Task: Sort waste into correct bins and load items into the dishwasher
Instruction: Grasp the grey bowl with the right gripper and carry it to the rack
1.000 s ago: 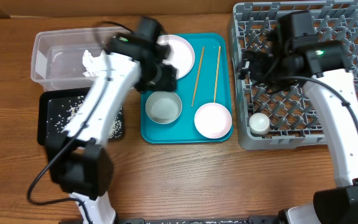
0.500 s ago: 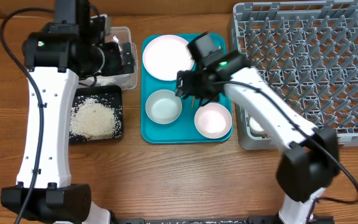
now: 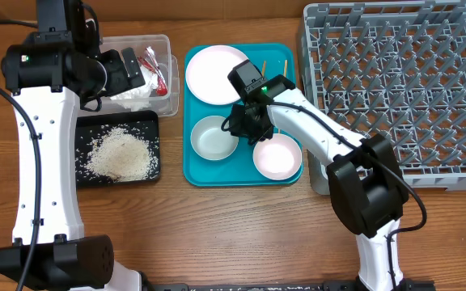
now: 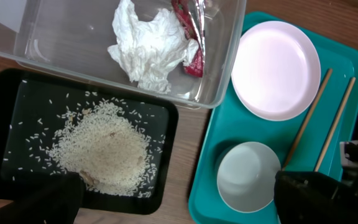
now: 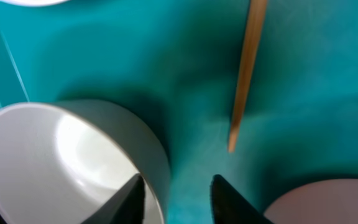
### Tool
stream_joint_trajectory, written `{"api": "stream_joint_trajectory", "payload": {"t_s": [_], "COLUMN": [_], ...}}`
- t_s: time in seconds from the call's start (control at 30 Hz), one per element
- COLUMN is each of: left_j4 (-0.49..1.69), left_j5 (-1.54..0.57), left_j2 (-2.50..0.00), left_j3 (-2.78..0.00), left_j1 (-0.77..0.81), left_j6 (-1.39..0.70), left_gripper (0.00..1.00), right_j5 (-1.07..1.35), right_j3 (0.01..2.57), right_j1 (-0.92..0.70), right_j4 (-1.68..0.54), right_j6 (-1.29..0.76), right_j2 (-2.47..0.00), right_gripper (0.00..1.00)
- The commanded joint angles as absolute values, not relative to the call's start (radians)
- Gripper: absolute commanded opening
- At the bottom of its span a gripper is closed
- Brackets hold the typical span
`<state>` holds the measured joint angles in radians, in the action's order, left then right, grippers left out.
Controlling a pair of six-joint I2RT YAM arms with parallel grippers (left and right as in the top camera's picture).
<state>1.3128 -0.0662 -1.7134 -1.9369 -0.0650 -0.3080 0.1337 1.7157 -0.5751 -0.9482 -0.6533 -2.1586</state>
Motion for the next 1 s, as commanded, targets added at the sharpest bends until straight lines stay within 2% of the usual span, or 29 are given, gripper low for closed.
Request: {"api": "stream_joint_trajectory", "payload": {"t_s": [0.0,0.13,0.23,0.33,0.43,0.7,0.97], "left_j4": [1.311,1.311,1.311,1.311,1.311,1.311,1.311], "left_j5": [-0.052,-0.052,-0.052,-0.052,-0.052,-0.052,-0.052], "left_j2": [-1.713,-1.713,-1.713,-1.713,-1.713,-1.713,-1.713], "left_j3": [-1.942,-1.942,-1.942,-1.942,-1.942,-1.942,-1.942], "left_j1": [-0.059,-0.059,-0.059,-0.059,-0.059,-0.059,-0.059], "left_j6": [-0.322,-0.322,-0.322,-0.322,-0.322,-0.322,-0.322], "left_gripper": [1.00,1.00,1.00,1.00,1.00,1.00,1.00], "right_j5": [0.134,0.131,0.132,0.132,0.132,0.127,-0.042], "right_j3": [1.720,1.720,1.720,1.720,1.720,1.751,1.832], "right_j1": [-0.590,-0.590,-0.591,-0.596,-0.596,-0.580,-0.478], "right_j4": [-0.928,-0.924,-0.925,-0.925,-0.924,-0.963,-1.048], "right_j6": [-0.660,-0.659,-0.659,-0.659,-0.659,-0.656,-0.620], "right_j2": [-2.175,-2.177,-2.185,-2.202,-2.208,-2.154,-1.912], "right_gripper": [0.32,0.28,0.17,0.15,0.04,0.04,0.04]}}
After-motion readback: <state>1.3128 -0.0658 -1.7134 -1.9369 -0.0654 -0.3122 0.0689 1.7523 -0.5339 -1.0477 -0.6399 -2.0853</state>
